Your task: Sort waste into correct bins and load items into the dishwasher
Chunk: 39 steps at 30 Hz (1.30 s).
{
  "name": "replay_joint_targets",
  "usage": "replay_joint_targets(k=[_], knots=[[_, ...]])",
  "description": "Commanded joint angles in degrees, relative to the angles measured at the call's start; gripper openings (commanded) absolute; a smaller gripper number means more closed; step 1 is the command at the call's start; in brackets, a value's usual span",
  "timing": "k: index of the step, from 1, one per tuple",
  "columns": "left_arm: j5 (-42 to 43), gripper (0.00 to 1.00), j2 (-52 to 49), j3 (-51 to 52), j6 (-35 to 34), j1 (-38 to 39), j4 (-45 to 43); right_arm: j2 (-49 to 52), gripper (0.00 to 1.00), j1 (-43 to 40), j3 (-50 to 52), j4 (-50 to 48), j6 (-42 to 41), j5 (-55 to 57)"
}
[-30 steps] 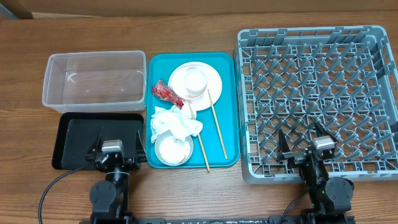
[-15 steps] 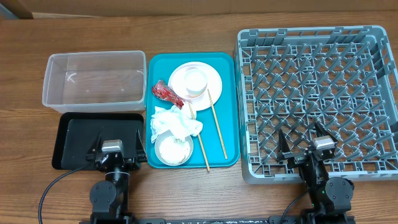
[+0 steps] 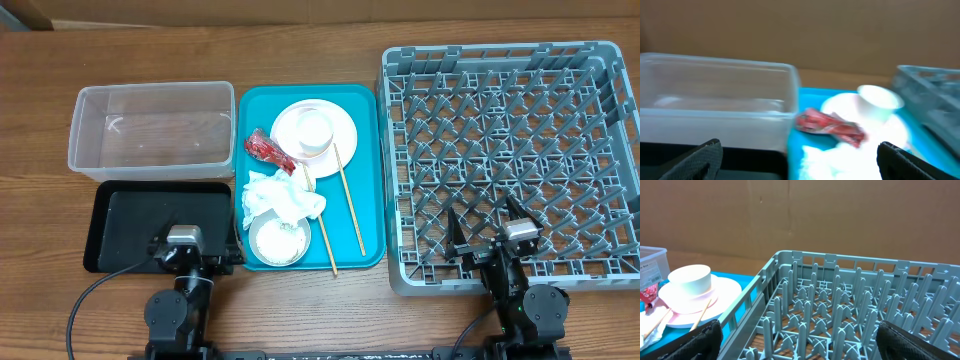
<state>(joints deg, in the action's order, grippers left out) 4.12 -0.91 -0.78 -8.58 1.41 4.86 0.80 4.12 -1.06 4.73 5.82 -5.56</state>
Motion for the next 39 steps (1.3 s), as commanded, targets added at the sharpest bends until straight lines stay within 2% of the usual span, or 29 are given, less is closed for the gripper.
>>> replay_joint_targets(k=[1,3,7,10,13,16,19,21,24,27,28,29,30,31,35,39], knots=[[10.14,1.0,0.2,-4.68,-10.86,-0.26,4.24,-0.63,1.0,-0.07,0.61,-0.35,0.0,-0.09],[10.38,1.0,-0.42,-9.27,-14.05,-0.26,6.93,-0.63,1.0,-0.09,0.61,-0.35,0.0,-0.07],[11.34,1.0,-5.14,-20.94,-14.19,-0.26,9.77,-0.63,1.0,-0.07,0.61,-0.35,0.0,-0.07],[13.84,1.0,-12.76,-32.65,-14.05,-0.26,14.34,-0.63,1.0,-0.07,0.61,-0.35,0.0,-0.07],[20.9,1.0,-28.02,-51.3,-11.17,-0.26,26.64,-0.63,1.0,-0.09,0.61,-0.35,0.0,-0.07],[27.45,1.0,-43.69,-69.72,-6.43,-0.24,45.09,-0.63,1.0,-0.07,0.61,-0.35,0.0,-0.07],[28.26,1.0,-59.84,-89.74,-0.52,-0.22,67.49,-0.63,1.0,-0.09,0.61,-0.35,0.0,-0.07],[28.35,1.0,-68.52,-99.84,0.24,-0.22,76.89,-0.63,1.0,-0.07,0.61,-0.35,0.0,-0.09],[28.5,1.0,-78.42,-109.48,-0.63,-0.22,84.87,-0.63,1.0,-0.09,0.61,-0.35,0.0,-0.07],[28.04,1.0,-85.57,-112.21,-0.24,-0.26,86.18,-0.63,1.0,-0.09,0.61,-0.35,0.0,-0.07],[27.93,0.94,-87.08,-112.19,-0.26,-0.26,86.38,-0.63,1.0,-0.09,0.61,-0.37,0.0,-0.07],[28.09,0.72,-89.05,-112.19,-0.42,-0.26,86.99,-0.63,1.0,-0.07,0.61,-0.35,0.0,-0.07],[28.44,0.18,-90.55,-112.19,-0.42,-0.24,87.84,-0.63,1.0,-0.09,0.61,-0.35,0.0,-0.07],[28.55,0.04,-92.06,-112.19,-0.57,-0.22,89.31,-0.63,1.0,-0.09,0.61,-0.35,0.0,-0.07],[26.34,0.04,-96.02,-111.23,-0.42,0.83,91.93,-0.63,1.0,-0.09,0.61,-0.35,0.0,-0.07],[16.87,0.04,-96.78,-109.96,-1.01,4.92,91.86,-0.63,1.0,-0.09,0.61,-0.35,0.0,-0.07]])
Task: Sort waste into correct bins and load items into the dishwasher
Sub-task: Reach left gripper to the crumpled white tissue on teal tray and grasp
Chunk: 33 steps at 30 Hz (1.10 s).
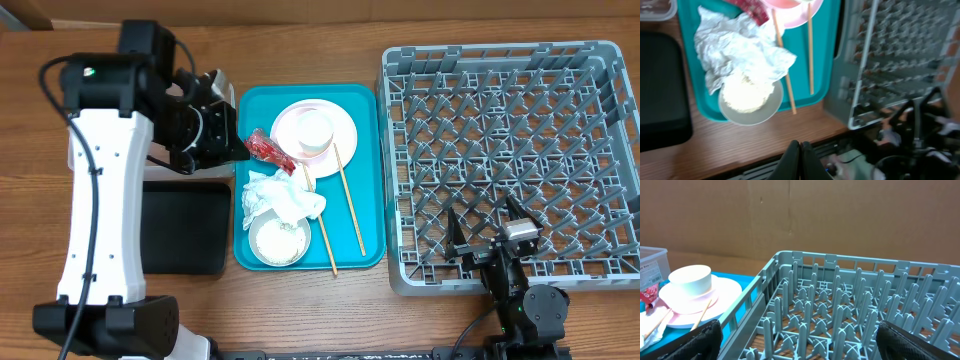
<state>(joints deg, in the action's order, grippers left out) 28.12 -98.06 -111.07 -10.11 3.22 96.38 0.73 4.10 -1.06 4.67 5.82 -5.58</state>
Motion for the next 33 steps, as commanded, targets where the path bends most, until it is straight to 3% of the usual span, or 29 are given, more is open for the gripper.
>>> replay_joint_targets(k=[1,4,5,8,9,22,28,33], knots=[[-10.27,0.04,0.35,0.44,-0.35,4.44,0.39,-0.57,1.0,-0.04,0.61,-0.28,0.0,-0.04],[-19.23,0.04,0.33,0.85,-3.28,8.0,0.02,-0.57,1.0,-0.07,0.61,-0.28,0.0,-0.04],[-21.62,0.08,0.33,1.03,-3.72,8.85,-0.22,-0.57,1.0,-0.07,0.61,-0.28,0.0,-0.07],[-24.57,0.56,0.33,2.23,-3.82,10.73,-1.14,-0.57,1.0,-0.07,0.61,-0.28,0.0,-0.07],[-24.48,0.61,0.31,2.89,-3.82,11.15,-1.55,-0.57,1.0,-0.07,0.61,-0.28,0.0,-0.04],[-24.02,0.66,0.22,19.28,-3.82,14.12,-13.18,-0.57,1.0,-0.04,0.61,-0.28,0.0,-0.04],[-23.61,0.81,0.22,28.81,-3.67,14.12,-21.79,-0.57,1.0,-0.04,0.61,-0.28,0.0,-0.04],[-23.63,0.82,0.17,35.32,-0.5,14.12,-30.05,-0.57,1.0,-0.04,0.61,-0.28,0.0,-0.07]])
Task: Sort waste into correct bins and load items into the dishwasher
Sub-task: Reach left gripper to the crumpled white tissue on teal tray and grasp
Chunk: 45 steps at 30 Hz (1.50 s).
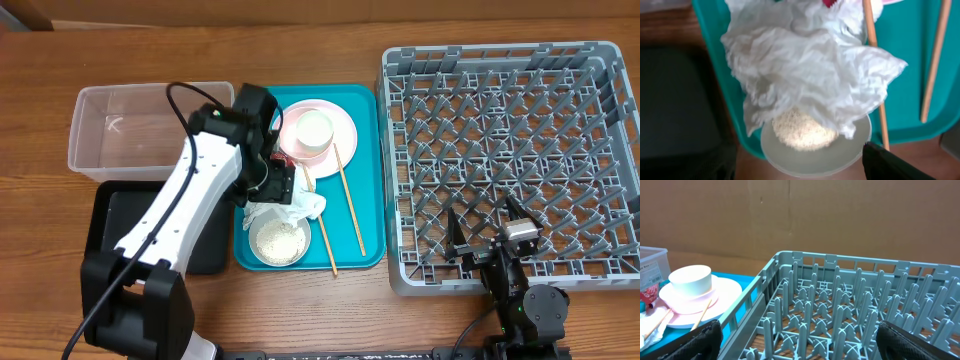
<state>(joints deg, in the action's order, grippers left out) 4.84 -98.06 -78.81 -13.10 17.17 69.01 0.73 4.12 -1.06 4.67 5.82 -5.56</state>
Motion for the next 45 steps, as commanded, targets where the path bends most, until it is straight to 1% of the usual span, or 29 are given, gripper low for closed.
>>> replay_joint_targets(k=[1,6,11,16,19,22,23,26,31,37,45], knots=[[-0.37,0.83,0.17,3.54,2.73,0.17,-3.43,-0.57,1.0,-0.09,0.61,-0.28,0.0,-0.07],[-0.39,0.83,0.17,8.04,3.3,0.17,-11.17,-0.57,1.0,-0.07,0.61,-0.28,0.0,-0.07],[-0.85,0.84,0.11,11.26,3.32,0.17,-17.14,-0.57,1.0,-0.09,0.61,-0.28,0.0,-0.07],[-2.16,0.83,-0.09,13.44,3.26,0.17,-21.33,-0.57,1.0,-0.07,0.61,-0.28,0.0,-0.09],[-3.5,0.79,-0.09,14.19,3.26,0.15,-23.26,-0.57,1.0,-0.07,0.61,-0.28,0.0,-0.07],[-4.0,0.78,-0.09,14.23,3.23,0.15,-24.3,-0.57,1.0,-0.09,0.61,-0.28,0.0,-0.07],[-3.98,0.75,-0.09,14.23,3.08,0.15,-24.55,-0.57,1.0,-0.07,0.61,-0.28,0.0,-0.09],[-3.96,0.75,-0.09,15.58,0.87,0.17,-26.58,-0.57,1.0,-0.09,0.61,-0.28,0.0,-0.09],[-4.0,0.74,-0.09,18.45,0.68,0.15,-30.75,-0.57,1.0,-0.07,0.61,-0.28,0.0,-0.09],[-3.96,0.69,-0.09,18.53,0.66,0.17,-30.91,-0.57,1.0,-0.09,0.61,-0.28,0.0,-0.07],[-3.96,0.68,-0.61,19.1,0.63,0.22,-31.82,-0.57,1.0,-0.09,0.61,-0.28,0.0,-0.07]])
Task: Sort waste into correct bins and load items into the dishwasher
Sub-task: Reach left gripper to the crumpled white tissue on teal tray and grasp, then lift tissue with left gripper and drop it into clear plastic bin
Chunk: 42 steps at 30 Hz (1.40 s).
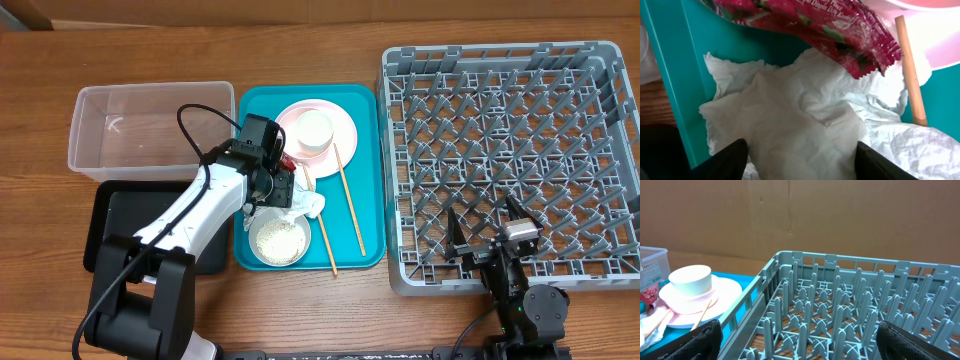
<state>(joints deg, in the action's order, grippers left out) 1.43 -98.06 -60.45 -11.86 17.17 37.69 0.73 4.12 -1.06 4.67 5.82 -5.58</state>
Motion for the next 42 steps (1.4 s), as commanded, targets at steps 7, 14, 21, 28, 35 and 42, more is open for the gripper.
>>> replay_joint_targets(k=[7,14,21,28,35,42], knots=[[-0.59,0.57,-2.03,0.74,-0.61,0.22,-2.01,-0.57,1.0,-0.07,0.61,-0.28,0.0,-0.07],[-0.55,0.3,-2.01,0.7,-0.61,0.22,-2.6,-0.57,1.0,-0.07,0.61,-0.28,0.0,-0.04],[-0.39,0.04,-0.74,-11.78,-0.61,0.09,9.18,-0.57,1.0,-0.07,0.61,-0.28,0.0,-0.04],[-0.61,0.04,-0.24,-32.22,-0.57,0.04,27.45,-0.57,1.0,-0.07,0.61,-0.28,0.0,-0.04],[-3.85,0.04,-0.24,-43.74,-0.63,-1.49,34.82,-0.57,1.0,-0.09,0.61,-0.28,0.0,-0.07],[-9.86,0.04,-0.31,-46.73,-2.27,-6.99,34.8,-0.57,1.0,-0.09,0.61,-0.28,0.0,-0.07]])
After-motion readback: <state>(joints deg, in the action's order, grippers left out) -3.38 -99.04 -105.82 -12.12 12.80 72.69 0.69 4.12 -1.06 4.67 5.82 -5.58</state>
